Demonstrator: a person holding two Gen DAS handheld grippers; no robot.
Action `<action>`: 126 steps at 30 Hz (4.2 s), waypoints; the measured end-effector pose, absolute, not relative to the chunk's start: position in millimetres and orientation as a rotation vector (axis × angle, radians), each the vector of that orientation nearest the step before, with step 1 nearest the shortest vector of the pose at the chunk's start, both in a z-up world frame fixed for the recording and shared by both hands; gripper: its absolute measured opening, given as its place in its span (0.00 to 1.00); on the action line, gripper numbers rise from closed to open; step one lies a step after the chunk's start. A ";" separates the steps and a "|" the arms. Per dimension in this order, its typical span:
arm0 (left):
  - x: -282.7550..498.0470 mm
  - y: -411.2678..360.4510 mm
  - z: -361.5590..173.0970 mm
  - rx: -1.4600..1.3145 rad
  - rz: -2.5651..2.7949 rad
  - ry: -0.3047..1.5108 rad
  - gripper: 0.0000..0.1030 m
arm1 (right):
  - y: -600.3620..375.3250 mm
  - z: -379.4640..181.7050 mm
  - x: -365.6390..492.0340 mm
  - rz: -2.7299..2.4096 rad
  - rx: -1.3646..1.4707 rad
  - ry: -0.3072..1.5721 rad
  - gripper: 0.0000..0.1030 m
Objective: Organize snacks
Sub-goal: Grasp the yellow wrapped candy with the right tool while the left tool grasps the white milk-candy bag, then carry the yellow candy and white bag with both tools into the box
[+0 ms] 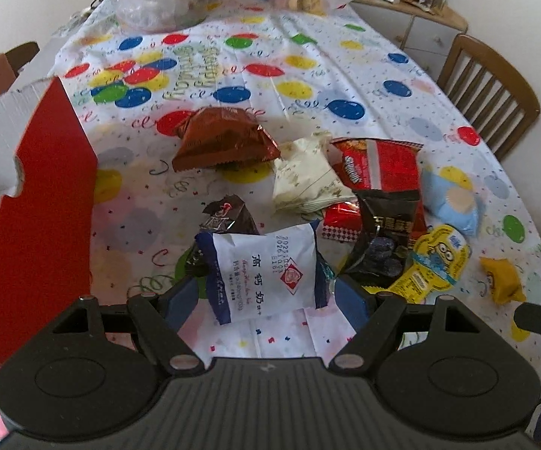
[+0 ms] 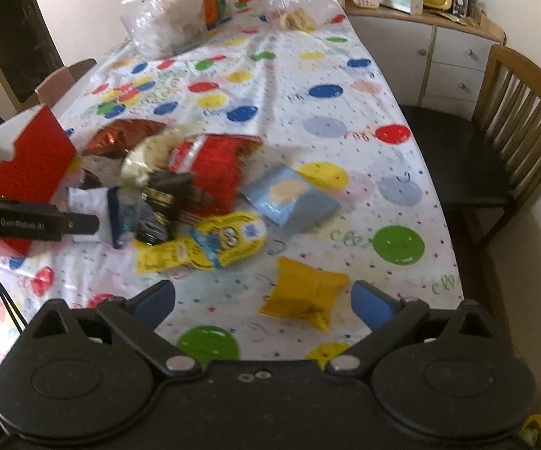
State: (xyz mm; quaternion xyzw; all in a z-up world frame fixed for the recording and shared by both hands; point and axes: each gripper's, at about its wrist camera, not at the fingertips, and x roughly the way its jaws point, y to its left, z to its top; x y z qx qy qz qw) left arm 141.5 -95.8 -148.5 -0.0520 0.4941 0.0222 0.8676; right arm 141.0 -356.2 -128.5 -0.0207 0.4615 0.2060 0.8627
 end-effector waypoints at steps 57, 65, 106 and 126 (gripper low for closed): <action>111.4 -53.4 -130.7 -0.323 0.147 1.027 0.55 | -323.9 -126.7 125.6 0.365 -0.003 1.017 0.38; 88.8 -32.0 -101.9 -0.339 0.128 0.982 0.55 | -292.3 -96.6 111.9 0.406 -0.006 0.965 0.38; 46.8 186.2 -59.0 -0.328 0.277 0.932 0.55 | -8.8 -38.3 99.1 0.725 -0.206 0.835 0.38; 109.1 242.1 -107.1 -0.265 0.299 1.156 0.55 | 85.2 -90.5 142.5 0.783 -0.318 0.986 0.38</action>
